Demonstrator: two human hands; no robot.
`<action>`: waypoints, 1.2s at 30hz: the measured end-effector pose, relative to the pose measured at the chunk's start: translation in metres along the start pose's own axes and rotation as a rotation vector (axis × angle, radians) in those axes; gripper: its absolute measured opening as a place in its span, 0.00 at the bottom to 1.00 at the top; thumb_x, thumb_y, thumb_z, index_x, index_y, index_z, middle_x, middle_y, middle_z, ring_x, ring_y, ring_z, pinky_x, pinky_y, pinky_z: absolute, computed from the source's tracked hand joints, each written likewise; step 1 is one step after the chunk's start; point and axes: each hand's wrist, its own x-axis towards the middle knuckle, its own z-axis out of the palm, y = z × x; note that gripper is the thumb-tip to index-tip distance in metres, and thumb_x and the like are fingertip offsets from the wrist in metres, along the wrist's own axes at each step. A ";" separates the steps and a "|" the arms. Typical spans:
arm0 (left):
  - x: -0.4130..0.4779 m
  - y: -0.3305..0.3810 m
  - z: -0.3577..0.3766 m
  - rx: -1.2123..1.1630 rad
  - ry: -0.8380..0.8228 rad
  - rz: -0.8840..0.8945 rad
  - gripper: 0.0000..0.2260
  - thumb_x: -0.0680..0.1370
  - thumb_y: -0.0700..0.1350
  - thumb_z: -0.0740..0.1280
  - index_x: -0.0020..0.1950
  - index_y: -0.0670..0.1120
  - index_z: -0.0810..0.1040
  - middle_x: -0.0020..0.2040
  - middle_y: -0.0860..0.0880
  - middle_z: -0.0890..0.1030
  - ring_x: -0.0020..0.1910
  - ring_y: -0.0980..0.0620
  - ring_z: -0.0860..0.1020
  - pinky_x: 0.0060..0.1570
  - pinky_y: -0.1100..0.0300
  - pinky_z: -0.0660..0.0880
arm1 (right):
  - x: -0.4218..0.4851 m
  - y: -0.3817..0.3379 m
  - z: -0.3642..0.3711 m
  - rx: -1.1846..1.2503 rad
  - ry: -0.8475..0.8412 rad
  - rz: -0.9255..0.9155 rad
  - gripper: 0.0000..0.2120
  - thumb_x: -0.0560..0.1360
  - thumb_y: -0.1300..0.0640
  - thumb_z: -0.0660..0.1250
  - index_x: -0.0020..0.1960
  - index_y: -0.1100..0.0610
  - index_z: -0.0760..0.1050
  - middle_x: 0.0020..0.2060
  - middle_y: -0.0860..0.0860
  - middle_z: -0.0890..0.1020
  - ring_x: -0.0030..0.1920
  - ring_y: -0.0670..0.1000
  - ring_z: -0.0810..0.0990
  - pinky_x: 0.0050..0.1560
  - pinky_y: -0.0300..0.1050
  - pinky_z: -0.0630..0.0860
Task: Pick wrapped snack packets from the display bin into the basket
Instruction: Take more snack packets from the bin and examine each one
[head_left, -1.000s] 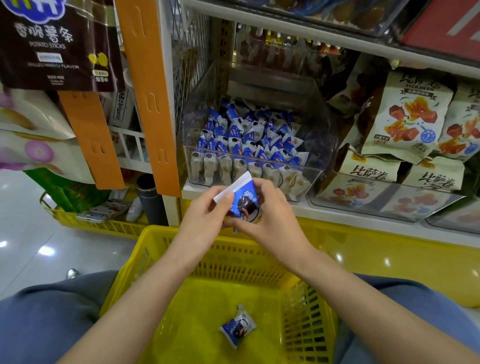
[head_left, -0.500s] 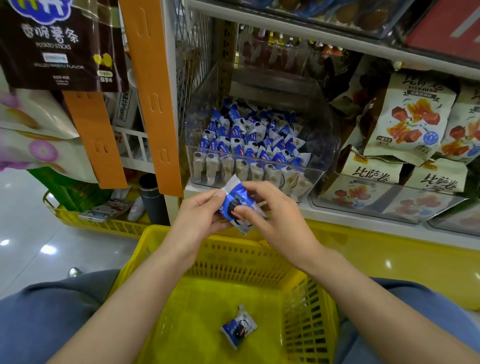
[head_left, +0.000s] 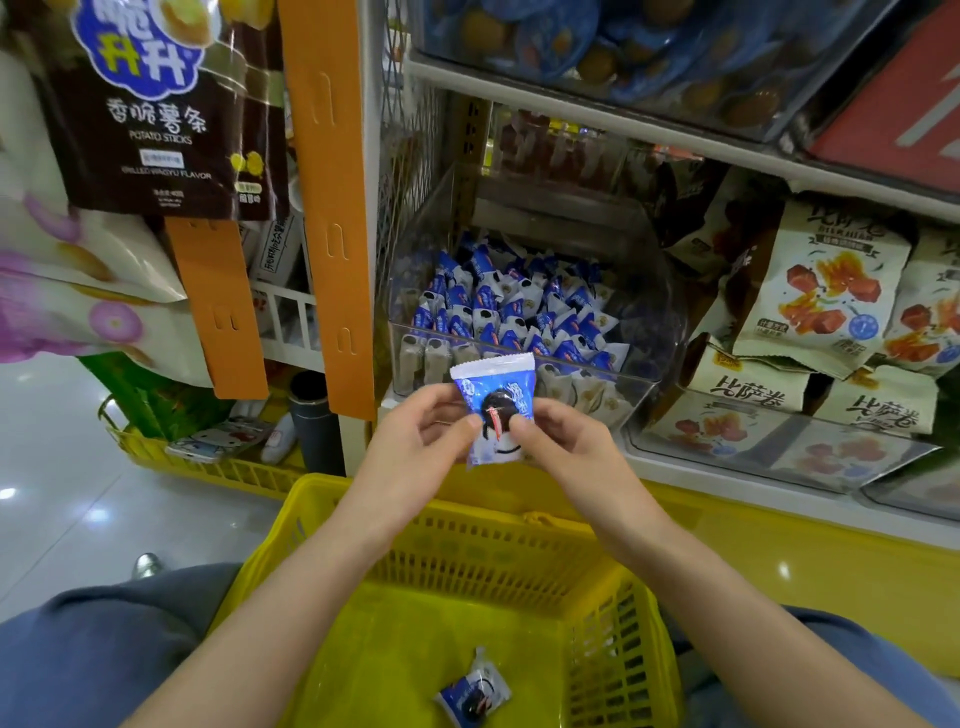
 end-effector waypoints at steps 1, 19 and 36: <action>0.002 0.002 -0.001 0.064 -0.005 0.045 0.12 0.77 0.38 0.64 0.60 0.45 0.75 0.51 0.50 0.81 0.50 0.55 0.79 0.48 0.62 0.77 | 0.000 -0.001 -0.001 -0.005 -0.010 -0.021 0.07 0.76 0.60 0.64 0.51 0.50 0.75 0.47 0.46 0.82 0.46 0.39 0.79 0.50 0.33 0.76; 0.076 0.010 -0.033 1.154 -0.025 0.650 0.16 0.81 0.50 0.52 0.49 0.47 0.79 0.43 0.50 0.81 0.44 0.50 0.77 0.47 0.56 0.69 | 0.232 -0.047 -0.017 -0.309 0.375 -0.006 0.15 0.78 0.54 0.61 0.62 0.61 0.71 0.58 0.58 0.77 0.57 0.57 0.76 0.58 0.46 0.70; 0.078 0.006 -0.031 1.102 0.030 0.693 0.18 0.80 0.50 0.50 0.47 0.49 0.79 0.40 0.53 0.81 0.40 0.53 0.76 0.46 0.56 0.72 | 0.295 -0.039 0.000 -0.984 -0.018 0.010 0.08 0.73 0.53 0.69 0.45 0.57 0.77 0.41 0.54 0.79 0.35 0.46 0.74 0.32 0.37 0.67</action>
